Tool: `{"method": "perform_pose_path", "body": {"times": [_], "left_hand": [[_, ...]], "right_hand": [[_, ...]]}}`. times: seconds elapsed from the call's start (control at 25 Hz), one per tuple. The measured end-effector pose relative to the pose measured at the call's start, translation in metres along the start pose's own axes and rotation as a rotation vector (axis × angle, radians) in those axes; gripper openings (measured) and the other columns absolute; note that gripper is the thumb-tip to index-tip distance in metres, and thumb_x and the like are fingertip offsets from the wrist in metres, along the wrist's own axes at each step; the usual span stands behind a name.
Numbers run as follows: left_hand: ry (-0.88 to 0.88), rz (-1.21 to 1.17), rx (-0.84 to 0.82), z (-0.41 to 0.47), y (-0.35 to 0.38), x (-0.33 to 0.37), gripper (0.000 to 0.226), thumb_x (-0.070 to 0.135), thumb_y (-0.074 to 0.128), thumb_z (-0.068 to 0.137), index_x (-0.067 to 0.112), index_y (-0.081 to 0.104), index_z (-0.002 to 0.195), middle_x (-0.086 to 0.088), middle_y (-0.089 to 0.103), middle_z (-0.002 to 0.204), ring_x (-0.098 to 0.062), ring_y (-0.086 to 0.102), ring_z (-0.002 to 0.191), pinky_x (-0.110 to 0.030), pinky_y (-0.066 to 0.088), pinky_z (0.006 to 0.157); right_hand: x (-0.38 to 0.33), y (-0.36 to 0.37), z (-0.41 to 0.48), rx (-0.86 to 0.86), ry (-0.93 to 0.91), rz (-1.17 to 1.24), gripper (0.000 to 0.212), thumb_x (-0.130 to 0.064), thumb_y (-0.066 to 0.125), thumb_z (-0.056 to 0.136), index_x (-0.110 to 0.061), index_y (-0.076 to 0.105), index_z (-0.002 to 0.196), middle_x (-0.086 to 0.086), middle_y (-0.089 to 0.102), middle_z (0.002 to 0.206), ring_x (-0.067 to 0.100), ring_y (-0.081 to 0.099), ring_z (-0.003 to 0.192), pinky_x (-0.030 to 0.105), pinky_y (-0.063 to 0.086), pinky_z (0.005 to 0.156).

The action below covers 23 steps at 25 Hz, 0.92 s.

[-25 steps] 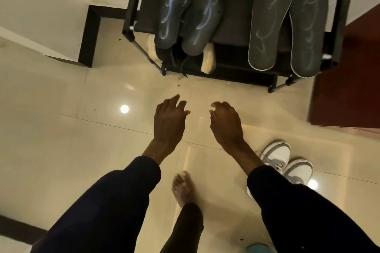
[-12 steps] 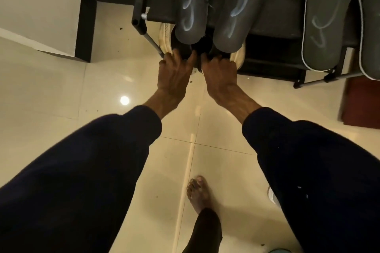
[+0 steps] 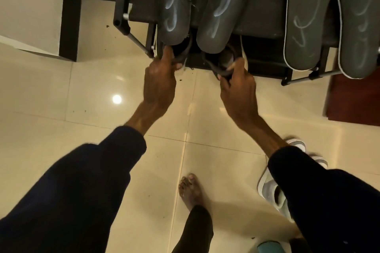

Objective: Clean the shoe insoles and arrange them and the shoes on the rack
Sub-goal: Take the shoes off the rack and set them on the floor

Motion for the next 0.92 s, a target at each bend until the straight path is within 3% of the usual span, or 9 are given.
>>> {"method": "perform_pose_path", "body": {"times": [0.08,0.2,0.28,0.36,0.44,0.6,0.72,0.84,0.92], "left_hand": [[-0.068,-0.122,-0.03,-0.026,0.006,0.012,0.031,0.011,0.054,0.104,0.003,0.051,0.135,-0.015,0.071,0.108,-0.024,0.07,0.094,-0.039,0.061,0.083],[-0.148,-0.051,-0.055,-0.038,0.022,0.018,0.041,0.034,0.062,0.102,0.004,0.054,0.13,-0.013,0.071,0.111,-0.026,0.069,0.093,-0.037,0.06,0.082],[-0.232,0.051,-0.11,-0.034,0.029,0.016,0.047,0.046,0.067,0.097,0.007,0.061,0.123,-0.014,0.072,0.108,-0.028,0.07,0.094,-0.027,0.054,0.08],[-0.317,0.058,-0.124,-0.031,0.029,0.016,0.041,0.042,0.071,0.095,0.004,0.07,0.11,-0.015,0.074,0.099,-0.029,0.069,0.086,-0.009,0.04,0.069],[-0.337,0.01,-0.082,-0.039,0.023,0.025,0.036,0.037,0.07,0.096,0.001,0.072,0.099,-0.012,0.071,0.087,-0.022,0.063,0.074,-0.002,0.036,0.06],[-0.29,-0.001,-0.044,-0.102,0.014,0.061,0.035,0.032,0.07,0.099,0.001,0.067,0.084,-0.001,0.055,0.072,-0.014,0.049,0.063,-0.009,0.033,0.058],[-0.309,-0.021,-0.079,-0.177,0.024,0.085,0.03,0.027,0.072,0.097,0.003,0.066,0.08,-0.005,0.057,0.07,-0.014,0.049,0.061,-0.013,0.028,0.058],[-0.331,-0.042,-0.161,-0.251,0.053,0.105,0.025,0.024,0.073,0.096,0.003,0.069,0.083,-0.008,0.061,0.073,-0.015,0.052,0.062,-0.008,0.033,0.061],[-0.351,0.001,-0.25,-0.296,0.083,0.11,0.026,0.028,0.071,0.098,0.005,0.069,0.088,-0.01,0.064,0.078,-0.018,0.056,0.062,-0.021,0.046,0.059]], "right_hand": [[0.009,0.002,-0.019,-0.009,0.053,-0.001,0.026,-0.011,0.063,0.095,-0.003,0.049,0.116,0.009,0.066,0.095,0.017,0.067,0.079,0.022,0.058,0.068],[0.028,0.007,-0.024,-0.088,0.161,-0.18,0.037,-0.028,0.066,0.094,-0.009,0.051,0.122,0.012,0.067,0.102,0.024,0.067,0.085,0.033,0.058,0.071],[0.034,0.008,-0.021,-0.16,0.147,-0.268,0.035,-0.034,0.069,0.092,-0.012,0.06,0.117,0.01,0.068,0.1,0.025,0.067,0.083,0.036,0.058,0.072],[0.032,0.006,-0.021,-0.162,0.096,-0.213,0.024,-0.029,0.07,0.092,-0.01,0.067,0.105,0.009,0.07,0.093,0.024,0.068,0.079,0.033,0.058,0.071],[0.024,0.0,-0.033,-0.131,0.061,-0.102,0.017,-0.022,0.068,0.093,-0.006,0.068,0.097,0.009,0.069,0.087,0.021,0.067,0.074,0.027,0.056,0.067],[0.03,-0.015,-0.107,-0.132,0.012,-0.075,0.016,-0.021,0.063,0.096,-0.006,0.066,0.097,0.014,0.067,0.087,0.026,0.063,0.072,0.037,0.055,0.063],[0.063,-0.032,-0.187,-0.191,0.043,-0.128,0.02,-0.026,0.06,0.098,-0.008,0.065,0.105,0.015,0.065,0.09,0.027,0.061,0.072,0.039,0.054,0.062],[0.108,-0.041,-0.254,-0.286,0.099,-0.208,0.019,-0.024,0.06,0.097,-0.008,0.065,0.107,0.015,0.066,0.093,0.03,0.063,0.074,0.041,0.056,0.063],[0.14,-0.039,-0.285,-0.346,0.141,-0.24,0.017,-0.021,0.06,0.096,-0.008,0.066,0.106,0.015,0.067,0.095,0.031,0.065,0.078,0.043,0.056,0.066]]}}
Point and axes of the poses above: each hand's wrist, its own z-axis towards the middle knuckle, its own y-axis out of the palm, x = y × z, the point moved 3 cm from there along z, towards the middle knuckle
